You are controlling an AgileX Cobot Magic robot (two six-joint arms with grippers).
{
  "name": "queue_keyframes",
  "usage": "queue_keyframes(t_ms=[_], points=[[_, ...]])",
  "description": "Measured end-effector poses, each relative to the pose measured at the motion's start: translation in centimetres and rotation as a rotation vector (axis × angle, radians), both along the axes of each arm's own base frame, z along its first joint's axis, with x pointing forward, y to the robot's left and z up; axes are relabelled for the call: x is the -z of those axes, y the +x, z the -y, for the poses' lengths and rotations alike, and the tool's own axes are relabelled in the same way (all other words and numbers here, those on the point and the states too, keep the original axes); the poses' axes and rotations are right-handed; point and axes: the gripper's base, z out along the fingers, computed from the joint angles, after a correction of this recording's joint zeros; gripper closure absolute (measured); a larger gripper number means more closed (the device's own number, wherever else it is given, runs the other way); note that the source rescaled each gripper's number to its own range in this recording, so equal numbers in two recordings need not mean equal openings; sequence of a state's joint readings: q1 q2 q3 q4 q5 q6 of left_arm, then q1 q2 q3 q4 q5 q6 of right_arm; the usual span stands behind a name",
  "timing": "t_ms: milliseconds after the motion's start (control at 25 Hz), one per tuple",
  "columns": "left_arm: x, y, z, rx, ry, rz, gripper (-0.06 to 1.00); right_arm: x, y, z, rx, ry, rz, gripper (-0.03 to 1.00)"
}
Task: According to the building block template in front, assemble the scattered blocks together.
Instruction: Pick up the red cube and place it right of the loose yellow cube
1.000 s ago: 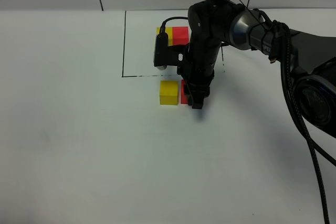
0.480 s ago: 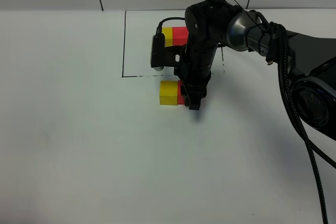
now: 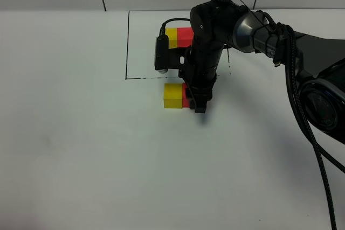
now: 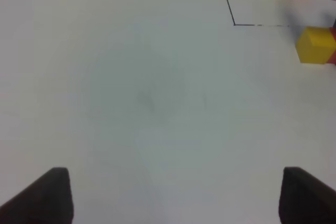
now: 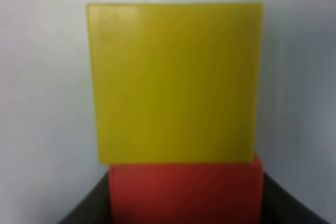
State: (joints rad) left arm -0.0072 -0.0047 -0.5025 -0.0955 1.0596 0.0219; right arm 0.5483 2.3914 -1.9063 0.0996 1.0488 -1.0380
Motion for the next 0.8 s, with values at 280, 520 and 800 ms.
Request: queue_keyframes(t_ms=[280, 520, 800], points=[[0.00, 0.00, 0.00, 0.000, 0.000, 0.000, 0.16, 0.04, 0.00, -0.02, -0.017, 0.000, 0.002, 0.96], [0.00, 0.00, 0.00, 0.000, 0.000, 0.000, 0.16, 0.02, 0.08, 0.08, -0.011, 0.014, -0.004, 0.96], [0.00, 0.00, 0.00, 0.000, 0.000, 0.000, 0.16, 0.31, 0.03, -0.17, 0.078, 0.042, -0.029, 0.49]])
